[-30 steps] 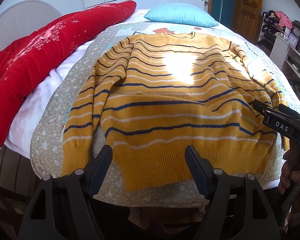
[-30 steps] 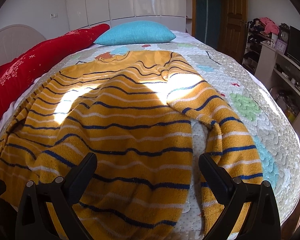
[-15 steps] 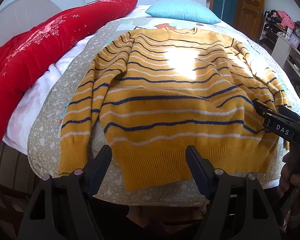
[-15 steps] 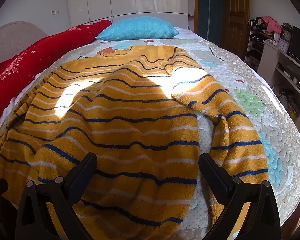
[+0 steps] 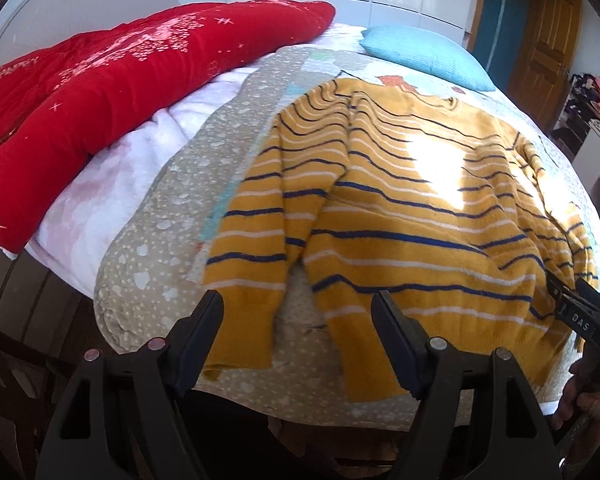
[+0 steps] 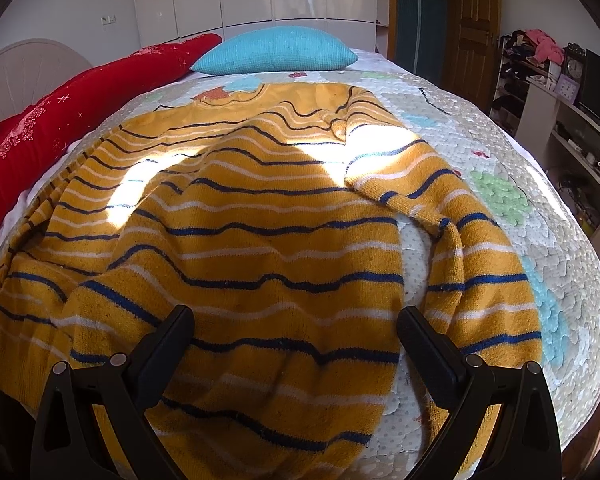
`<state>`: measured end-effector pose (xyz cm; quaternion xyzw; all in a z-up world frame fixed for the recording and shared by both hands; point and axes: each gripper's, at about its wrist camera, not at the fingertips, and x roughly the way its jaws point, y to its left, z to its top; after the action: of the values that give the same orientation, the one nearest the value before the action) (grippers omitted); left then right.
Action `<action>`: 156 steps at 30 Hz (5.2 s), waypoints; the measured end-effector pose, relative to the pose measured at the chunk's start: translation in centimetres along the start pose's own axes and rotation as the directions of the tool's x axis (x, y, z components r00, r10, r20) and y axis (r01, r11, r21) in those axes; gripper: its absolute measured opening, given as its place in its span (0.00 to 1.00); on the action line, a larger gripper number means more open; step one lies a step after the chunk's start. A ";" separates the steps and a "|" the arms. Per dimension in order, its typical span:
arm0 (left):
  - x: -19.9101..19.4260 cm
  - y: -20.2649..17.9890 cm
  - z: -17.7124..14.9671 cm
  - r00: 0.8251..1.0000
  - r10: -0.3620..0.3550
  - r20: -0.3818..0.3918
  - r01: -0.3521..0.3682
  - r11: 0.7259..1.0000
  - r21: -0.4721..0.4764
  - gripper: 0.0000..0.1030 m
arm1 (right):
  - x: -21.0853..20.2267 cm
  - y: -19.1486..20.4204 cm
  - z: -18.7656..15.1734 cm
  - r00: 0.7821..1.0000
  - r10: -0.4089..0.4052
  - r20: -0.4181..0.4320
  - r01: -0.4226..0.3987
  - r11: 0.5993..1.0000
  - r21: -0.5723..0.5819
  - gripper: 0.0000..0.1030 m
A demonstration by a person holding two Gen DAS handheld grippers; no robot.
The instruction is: Fold small clothes
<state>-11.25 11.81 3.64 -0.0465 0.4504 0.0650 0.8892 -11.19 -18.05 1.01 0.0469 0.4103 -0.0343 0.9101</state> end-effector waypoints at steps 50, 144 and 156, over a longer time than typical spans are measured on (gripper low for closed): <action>1.4 14.5 0.5 0.997 -0.060 0.040 0.071 0.906 -0.418 0.67 | -6.0 -13.2 -1.0 0.969 -0.234 0.077 0.221 0.963 0.155 1.00; 4.9 8.4 0.8 0.974 -0.224 -0.038 0.206 0.941 -0.270 0.73 | 15.7 10.1 24.0 0.952 0.303 -0.044 -0.300 0.952 0.059 0.05; 2.2 11.2 0.7 0.967 -0.246 0.068 0.255 0.940 -0.228 0.73 | 19.4 24.0 20.0 0.999 0.029 -0.031 -0.040 0.868 -0.495 0.54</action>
<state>-11.18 23.15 1.97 -0.2069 0.4127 0.0051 0.8871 18.90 3.11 1.01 -0.1801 0.4149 0.0888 0.8875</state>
